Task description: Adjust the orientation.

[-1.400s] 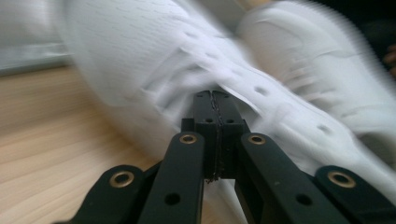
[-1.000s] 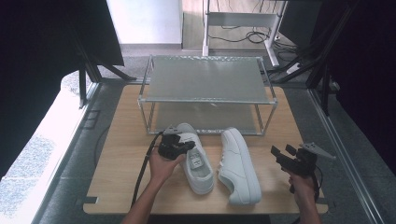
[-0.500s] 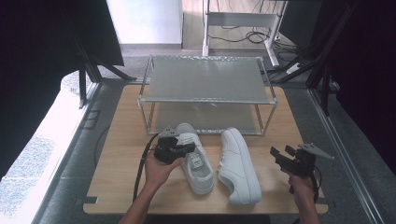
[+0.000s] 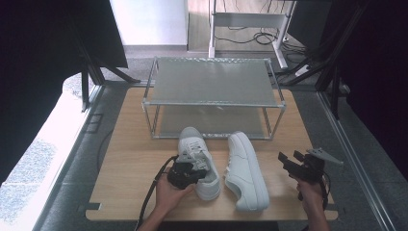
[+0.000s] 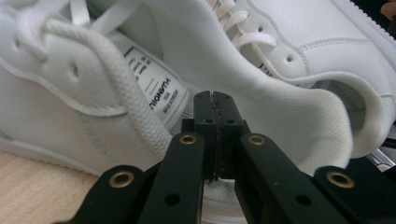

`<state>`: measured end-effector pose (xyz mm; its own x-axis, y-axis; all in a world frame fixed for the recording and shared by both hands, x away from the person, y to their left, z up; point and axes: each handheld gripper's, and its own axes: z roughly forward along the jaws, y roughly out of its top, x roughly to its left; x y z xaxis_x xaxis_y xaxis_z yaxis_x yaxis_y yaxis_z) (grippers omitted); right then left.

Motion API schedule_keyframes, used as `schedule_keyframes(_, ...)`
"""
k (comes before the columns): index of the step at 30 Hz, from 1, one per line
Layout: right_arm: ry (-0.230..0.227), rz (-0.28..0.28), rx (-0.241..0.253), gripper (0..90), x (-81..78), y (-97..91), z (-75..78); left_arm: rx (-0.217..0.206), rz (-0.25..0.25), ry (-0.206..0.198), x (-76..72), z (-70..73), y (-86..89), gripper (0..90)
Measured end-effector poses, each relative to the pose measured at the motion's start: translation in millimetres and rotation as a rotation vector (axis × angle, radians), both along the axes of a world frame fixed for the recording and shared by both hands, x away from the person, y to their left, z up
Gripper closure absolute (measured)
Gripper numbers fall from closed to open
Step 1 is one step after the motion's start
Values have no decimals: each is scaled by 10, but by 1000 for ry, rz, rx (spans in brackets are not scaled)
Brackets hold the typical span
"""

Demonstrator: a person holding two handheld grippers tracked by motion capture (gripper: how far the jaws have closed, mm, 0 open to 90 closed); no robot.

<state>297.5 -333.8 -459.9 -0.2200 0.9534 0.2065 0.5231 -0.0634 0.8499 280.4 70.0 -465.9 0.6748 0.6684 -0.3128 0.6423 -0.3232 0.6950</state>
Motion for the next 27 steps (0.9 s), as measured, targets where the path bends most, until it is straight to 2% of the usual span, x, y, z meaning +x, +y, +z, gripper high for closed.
schedule_keyframes(7,6,2,-9,318,-2,5,-6,12,-1,23,-15,20,94,900)
schedule_keyframes(11,11,-1,-10,317,2,1,-12,21,7,42,-45,35,219,900)
schedule_keyframes(16,8,8,-27,315,3,9,-7,23,57,56,-9,45,438,900)
schedule_keyframes(27,9,27,-45,312,4,37,-2,18,113,95,83,79,827,895)
